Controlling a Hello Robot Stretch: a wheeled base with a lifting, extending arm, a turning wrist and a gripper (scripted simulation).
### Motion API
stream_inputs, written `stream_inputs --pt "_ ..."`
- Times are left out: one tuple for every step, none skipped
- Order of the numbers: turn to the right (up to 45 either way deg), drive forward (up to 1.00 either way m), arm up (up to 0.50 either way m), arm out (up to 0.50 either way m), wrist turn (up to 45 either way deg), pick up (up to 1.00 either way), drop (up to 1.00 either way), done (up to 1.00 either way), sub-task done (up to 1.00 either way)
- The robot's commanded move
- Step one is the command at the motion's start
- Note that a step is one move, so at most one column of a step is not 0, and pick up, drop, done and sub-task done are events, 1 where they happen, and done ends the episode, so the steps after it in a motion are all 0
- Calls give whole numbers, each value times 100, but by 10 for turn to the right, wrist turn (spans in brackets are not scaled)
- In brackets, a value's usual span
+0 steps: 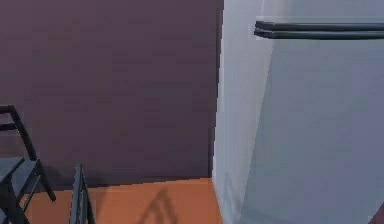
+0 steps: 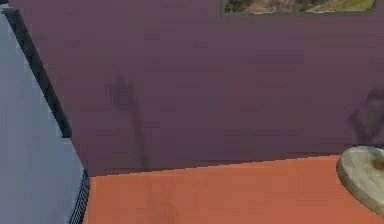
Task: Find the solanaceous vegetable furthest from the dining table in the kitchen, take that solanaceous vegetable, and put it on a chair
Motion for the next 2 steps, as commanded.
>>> stream_inputs --pt "0 45 0 0 0 0 0 0 0" --pt "-180 0 0 0 0 0 0 0 0"
